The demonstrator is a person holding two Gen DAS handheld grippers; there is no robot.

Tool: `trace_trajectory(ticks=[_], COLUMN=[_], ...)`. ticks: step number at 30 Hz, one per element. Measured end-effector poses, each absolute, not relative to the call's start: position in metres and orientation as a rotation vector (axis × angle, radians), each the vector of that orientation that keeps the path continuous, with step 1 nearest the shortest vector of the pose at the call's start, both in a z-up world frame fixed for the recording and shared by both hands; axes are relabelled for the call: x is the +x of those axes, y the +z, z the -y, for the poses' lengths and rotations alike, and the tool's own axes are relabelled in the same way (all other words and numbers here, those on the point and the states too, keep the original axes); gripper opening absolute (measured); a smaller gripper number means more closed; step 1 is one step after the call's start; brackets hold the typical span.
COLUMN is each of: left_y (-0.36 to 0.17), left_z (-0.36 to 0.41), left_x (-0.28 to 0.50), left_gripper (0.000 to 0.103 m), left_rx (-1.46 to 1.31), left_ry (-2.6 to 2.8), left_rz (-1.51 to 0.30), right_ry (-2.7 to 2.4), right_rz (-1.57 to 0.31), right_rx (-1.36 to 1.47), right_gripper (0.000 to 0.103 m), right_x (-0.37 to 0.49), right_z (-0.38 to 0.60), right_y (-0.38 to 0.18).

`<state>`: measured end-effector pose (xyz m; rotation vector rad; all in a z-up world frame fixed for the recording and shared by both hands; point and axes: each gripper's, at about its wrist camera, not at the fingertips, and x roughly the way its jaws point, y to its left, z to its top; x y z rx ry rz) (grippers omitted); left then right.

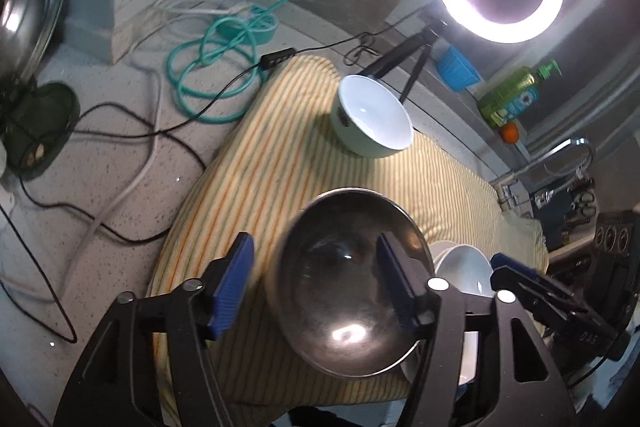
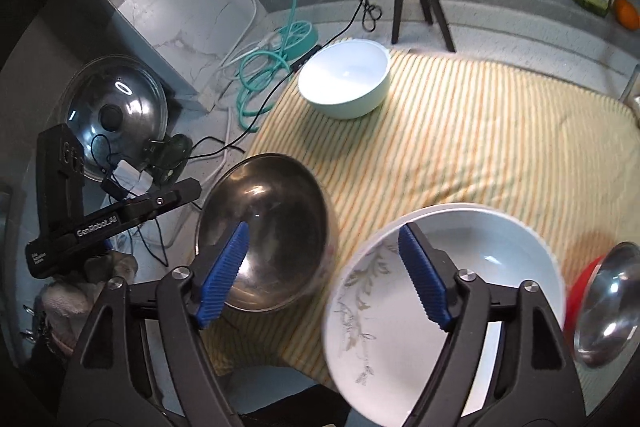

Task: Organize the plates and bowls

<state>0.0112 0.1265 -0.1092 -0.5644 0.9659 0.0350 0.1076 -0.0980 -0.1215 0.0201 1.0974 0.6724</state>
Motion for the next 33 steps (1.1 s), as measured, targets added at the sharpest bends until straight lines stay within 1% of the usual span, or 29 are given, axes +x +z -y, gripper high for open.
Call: trace_trajectory(ticks=[1, 10, 20, 29, 33], left_y=[-0.107, -0.094, -0.097, -0.103, -0.105], left_z=[-0.121, -0.048, 0.026, 0.091, 0.121], left_x=[0.013, 0.025, 0.034, 0.043, 0.046], left_gripper=[0.068, 0.069, 0.069, 0.069, 0.069], left_rx=[-0.545, -0.379, -0.343, -0.307, -0.291], left_ry=[0.031, -0.055, -0.172, -0.271, -0.32], left_rz=[-0.964, -0.973, -0.994, -1.022, -1.025], right_ry=[0.662, 0.544, 0.395, 0.344, 0.341], right_rz=[-1.088, -1.056, -1.058, -1.077, -1.089], right_rx=[0.01, -0.017, 0.049, 0.102, 0.112], right_gripper=[0.087, 0.087, 0.087, 0.087, 0.087], right_x=[0.107, 0.11, 0.115, 0.115, 0.113], right_z=[0.103, 0.177, 0.287, 0.352, 0.366], right_y=[-0.119, -0.105, -0.102, -0.113, -0.12])
